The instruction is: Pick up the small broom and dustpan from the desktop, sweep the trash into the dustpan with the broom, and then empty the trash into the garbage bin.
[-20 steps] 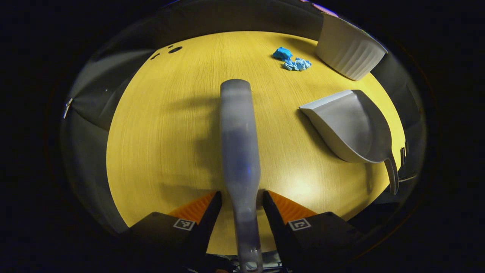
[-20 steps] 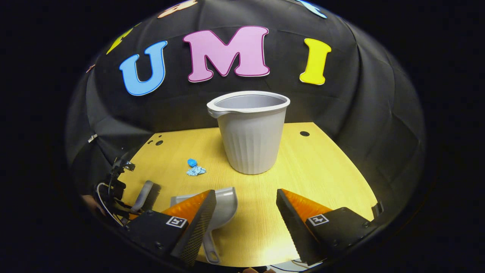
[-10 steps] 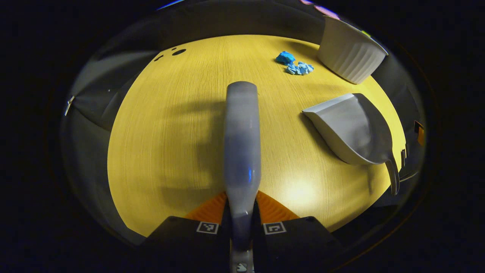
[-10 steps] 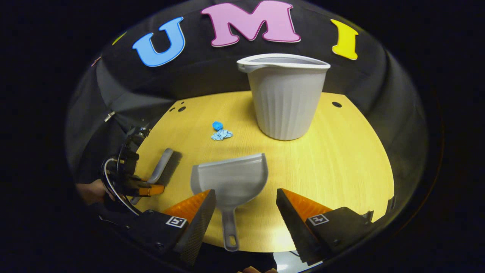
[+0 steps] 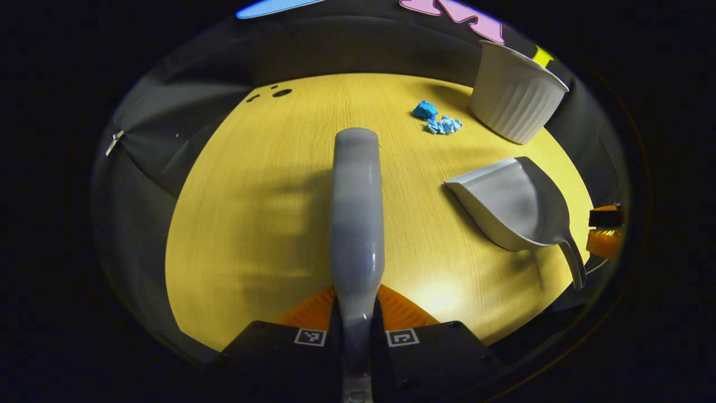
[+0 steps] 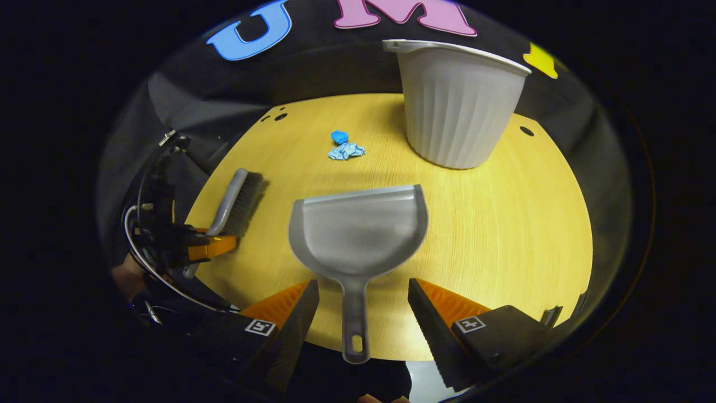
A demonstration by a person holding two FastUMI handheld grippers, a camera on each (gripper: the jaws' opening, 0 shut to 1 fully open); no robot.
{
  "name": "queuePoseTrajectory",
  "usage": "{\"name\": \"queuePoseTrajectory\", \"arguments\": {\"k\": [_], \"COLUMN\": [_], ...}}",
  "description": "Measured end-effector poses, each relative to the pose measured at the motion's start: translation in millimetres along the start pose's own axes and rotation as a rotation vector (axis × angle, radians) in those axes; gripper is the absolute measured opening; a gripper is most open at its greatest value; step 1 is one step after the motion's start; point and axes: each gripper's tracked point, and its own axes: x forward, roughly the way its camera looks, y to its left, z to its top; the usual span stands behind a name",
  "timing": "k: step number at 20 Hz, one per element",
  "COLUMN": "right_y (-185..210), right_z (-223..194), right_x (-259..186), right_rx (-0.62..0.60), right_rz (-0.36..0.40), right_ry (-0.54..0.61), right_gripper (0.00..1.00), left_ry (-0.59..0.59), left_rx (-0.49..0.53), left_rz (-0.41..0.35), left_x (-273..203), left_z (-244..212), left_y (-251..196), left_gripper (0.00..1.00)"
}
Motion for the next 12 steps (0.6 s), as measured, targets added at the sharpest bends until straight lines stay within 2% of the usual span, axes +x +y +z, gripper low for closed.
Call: {"name": "queuePoseTrajectory", "arguments": {"k": [3,7,8,12], "right_y": [-2,-1,0,0], "right_z": [-19,-33,-33,-29], "right_x": [20,41,47,61], "right_rx": [0.037,0.206,0.221,0.182], "right_rz": [-0.008,-0.033,-0.041,-0.081], "right_ry": [0.078,0.156,0.158,0.154], "right_gripper": [0.99,0.99,0.99,0.99], "left_ry": [-0.033,-0.063,-0.066,-0.060], "left_rx": [-0.011,-0.014,-0.009,0.001], "left_rz": [-0.005,-0.013,-0.010,0.000], "left_x": [-17,-33,-39,-50], "left_z": [8,17,19,19], "left_y": [2,-3,-3,-4], "left_gripper": [0.24,0.24,0.27,0.25]}}
